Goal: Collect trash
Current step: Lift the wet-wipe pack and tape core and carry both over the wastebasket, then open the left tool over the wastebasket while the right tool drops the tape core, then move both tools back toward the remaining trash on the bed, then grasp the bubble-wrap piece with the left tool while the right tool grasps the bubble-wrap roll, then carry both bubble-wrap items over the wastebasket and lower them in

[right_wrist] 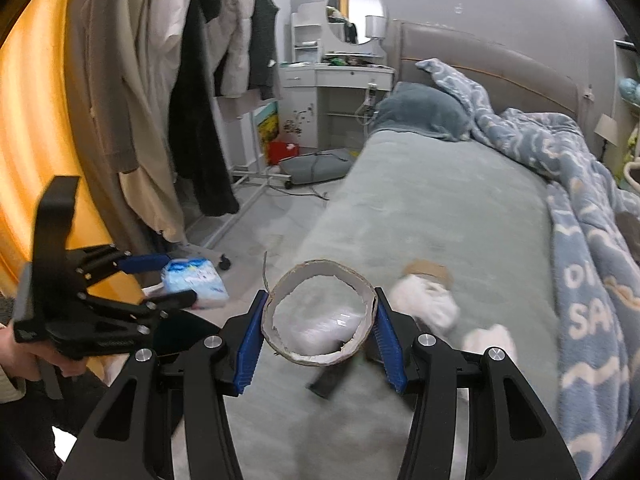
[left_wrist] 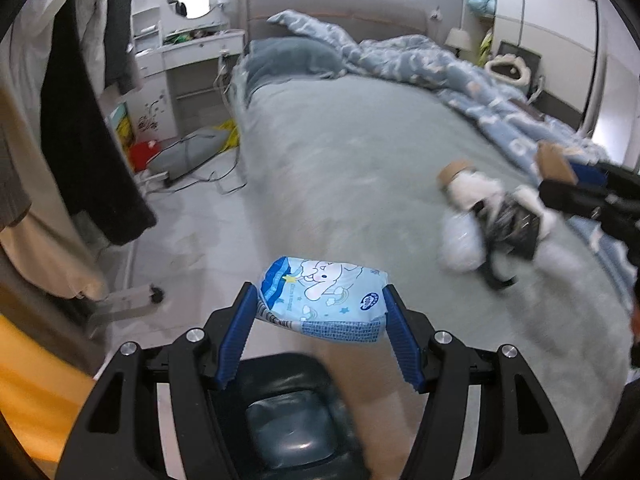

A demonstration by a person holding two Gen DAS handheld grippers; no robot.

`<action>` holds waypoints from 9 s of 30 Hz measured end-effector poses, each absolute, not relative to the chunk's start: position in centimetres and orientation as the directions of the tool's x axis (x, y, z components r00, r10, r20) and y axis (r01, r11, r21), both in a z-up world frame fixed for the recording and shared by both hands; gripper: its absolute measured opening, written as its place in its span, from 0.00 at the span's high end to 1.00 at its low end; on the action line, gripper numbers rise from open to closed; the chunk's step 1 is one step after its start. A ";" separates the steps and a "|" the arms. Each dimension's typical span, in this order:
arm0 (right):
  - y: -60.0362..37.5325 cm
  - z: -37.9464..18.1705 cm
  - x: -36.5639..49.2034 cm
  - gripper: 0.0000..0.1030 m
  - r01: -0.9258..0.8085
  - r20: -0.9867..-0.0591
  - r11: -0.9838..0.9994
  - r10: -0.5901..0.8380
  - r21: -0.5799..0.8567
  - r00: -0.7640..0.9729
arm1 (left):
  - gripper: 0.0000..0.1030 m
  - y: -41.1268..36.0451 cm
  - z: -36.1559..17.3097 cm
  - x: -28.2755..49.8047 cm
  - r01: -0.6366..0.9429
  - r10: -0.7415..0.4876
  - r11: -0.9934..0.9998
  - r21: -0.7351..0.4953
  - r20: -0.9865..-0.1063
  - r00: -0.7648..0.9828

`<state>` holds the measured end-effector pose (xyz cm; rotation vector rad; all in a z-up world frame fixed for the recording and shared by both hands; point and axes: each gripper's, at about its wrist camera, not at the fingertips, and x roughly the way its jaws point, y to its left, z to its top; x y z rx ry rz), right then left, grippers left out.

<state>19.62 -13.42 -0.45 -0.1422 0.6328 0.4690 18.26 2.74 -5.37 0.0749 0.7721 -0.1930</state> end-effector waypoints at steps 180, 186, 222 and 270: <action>-25.8 -4.8 16.4 0.19 -0.284 -0.708 0.958 0.224 0.034 0.670 | 0.50 -6.6 -8.2 25.0 0.155 -0.443 0.887 -0.435 -0.709 0.548; -26.0 -5.6 17.0 0.19 -0.287 -0.735 0.957 0.220 0.036 0.642 | 0.65 -6.8 -8.1 24.8 0.179 -0.460 0.882 -0.437 -0.708 0.537; -21.8 -7.9 19.5 0.64 -0.356 -0.803 0.934 0.209 -0.004 0.558 | 0.67 -5.0 -2.2 21.9 0.291 -0.377 0.926 -0.240 -0.624 0.685; -2.4 -4.4 22.1 0.66 -0.552 -0.722 0.831 0.426 0.074 0.545 | 0.67 10.1 -13.6 20.1 0.077 -0.122 0.992 -0.101 -0.921 0.369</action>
